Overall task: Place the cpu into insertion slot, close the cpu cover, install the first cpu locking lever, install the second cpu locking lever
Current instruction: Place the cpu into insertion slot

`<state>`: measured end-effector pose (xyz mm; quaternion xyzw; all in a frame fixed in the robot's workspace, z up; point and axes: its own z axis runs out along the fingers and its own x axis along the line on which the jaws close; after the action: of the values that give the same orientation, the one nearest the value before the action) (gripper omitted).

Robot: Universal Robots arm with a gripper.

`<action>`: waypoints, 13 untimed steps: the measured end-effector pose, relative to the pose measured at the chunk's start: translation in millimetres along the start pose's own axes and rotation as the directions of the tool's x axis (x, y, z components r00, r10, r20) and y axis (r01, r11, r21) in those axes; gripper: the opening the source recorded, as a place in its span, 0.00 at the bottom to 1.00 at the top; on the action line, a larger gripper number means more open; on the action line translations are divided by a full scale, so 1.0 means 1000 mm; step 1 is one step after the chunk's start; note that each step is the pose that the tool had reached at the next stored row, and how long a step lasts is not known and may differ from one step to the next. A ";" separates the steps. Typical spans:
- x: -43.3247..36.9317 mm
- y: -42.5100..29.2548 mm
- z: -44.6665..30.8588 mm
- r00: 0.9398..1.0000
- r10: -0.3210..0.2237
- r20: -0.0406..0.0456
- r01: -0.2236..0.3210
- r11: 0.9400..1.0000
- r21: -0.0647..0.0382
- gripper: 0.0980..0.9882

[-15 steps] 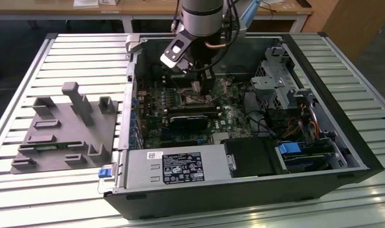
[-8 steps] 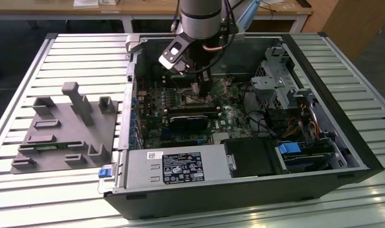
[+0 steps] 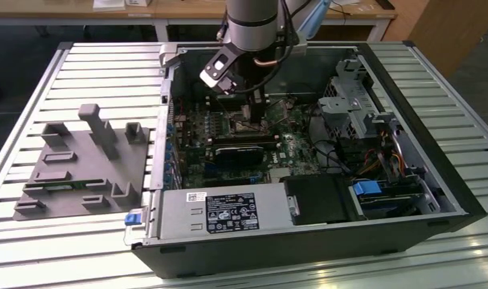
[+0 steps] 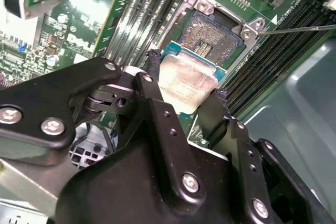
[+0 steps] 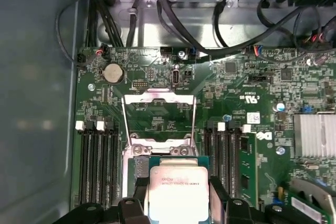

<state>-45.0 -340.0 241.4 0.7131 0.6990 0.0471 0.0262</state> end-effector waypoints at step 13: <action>0.0084 -0.0050 0.0134 1.000 0.016 0.002 -0.016 1.000 0.000 0.49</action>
<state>-48.4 -331.0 227.8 0.7187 0.6932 0.0468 0.0266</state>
